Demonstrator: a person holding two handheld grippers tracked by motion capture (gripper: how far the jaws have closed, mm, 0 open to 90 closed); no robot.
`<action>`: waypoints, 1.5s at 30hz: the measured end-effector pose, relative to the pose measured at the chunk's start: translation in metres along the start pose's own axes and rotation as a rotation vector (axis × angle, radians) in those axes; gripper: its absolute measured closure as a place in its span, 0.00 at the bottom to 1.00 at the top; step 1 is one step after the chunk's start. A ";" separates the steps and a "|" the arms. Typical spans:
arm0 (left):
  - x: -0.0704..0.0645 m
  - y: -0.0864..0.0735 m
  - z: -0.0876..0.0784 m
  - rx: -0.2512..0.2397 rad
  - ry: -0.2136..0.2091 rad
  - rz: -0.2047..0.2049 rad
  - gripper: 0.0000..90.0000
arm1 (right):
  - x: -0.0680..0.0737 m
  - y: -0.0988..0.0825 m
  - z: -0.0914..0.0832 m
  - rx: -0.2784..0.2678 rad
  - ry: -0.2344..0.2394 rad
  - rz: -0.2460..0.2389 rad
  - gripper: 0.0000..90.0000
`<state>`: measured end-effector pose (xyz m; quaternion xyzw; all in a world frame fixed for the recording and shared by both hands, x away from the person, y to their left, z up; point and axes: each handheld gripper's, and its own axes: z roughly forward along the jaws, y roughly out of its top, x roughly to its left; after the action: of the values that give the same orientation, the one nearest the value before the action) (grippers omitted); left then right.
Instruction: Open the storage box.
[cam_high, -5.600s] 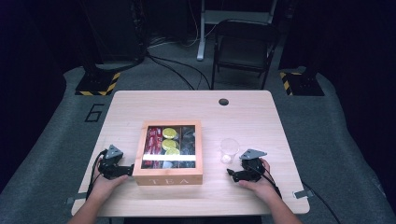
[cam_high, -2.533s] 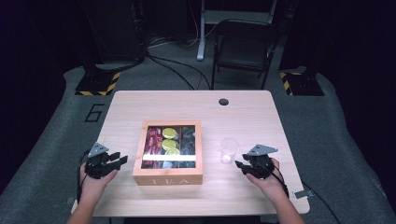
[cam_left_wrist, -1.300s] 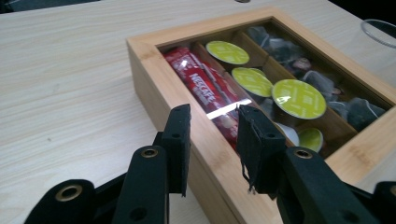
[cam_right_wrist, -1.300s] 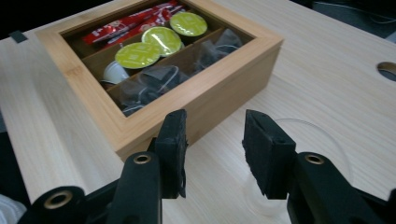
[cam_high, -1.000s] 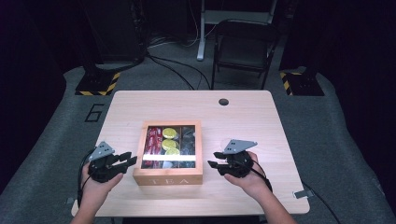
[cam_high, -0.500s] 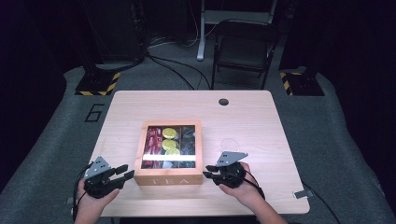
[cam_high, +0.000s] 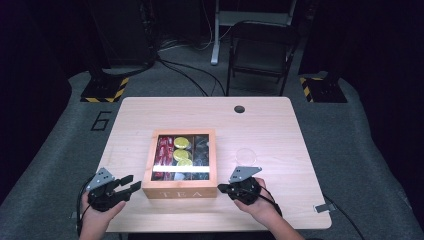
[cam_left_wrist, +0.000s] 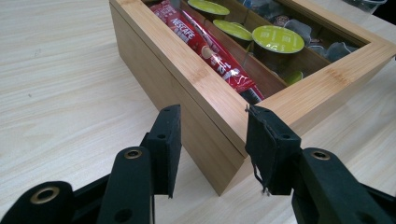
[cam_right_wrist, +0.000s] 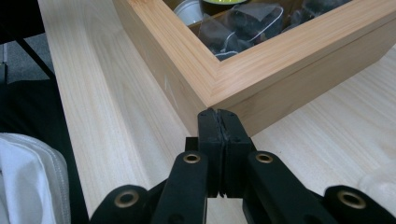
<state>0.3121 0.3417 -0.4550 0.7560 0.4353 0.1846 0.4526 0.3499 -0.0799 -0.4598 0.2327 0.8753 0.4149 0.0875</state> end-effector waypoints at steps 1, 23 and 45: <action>0.000 0.000 0.000 0.000 0.000 0.000 0.62 | 0.001 -0.001 0.001 0.002 -0.007 0.015 0.99; 0.001 0.000 0.001 0.003 -0.006 0.002 0.62 | 0.000 -0.004 0.007 0.029 0.036 0.023 1.00; 0.002 -0.001 -0.001 0.002 -0.006 0.001 0.62 | 0.001 -0.004 0.007 0.024 0.019 0.030 0.99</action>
<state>0.3126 0.3443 -0.4554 0.7572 0.4341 0.1821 0.4528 0.3504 -0.0770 -0.4669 0.2429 0.8773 0.4079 0.0704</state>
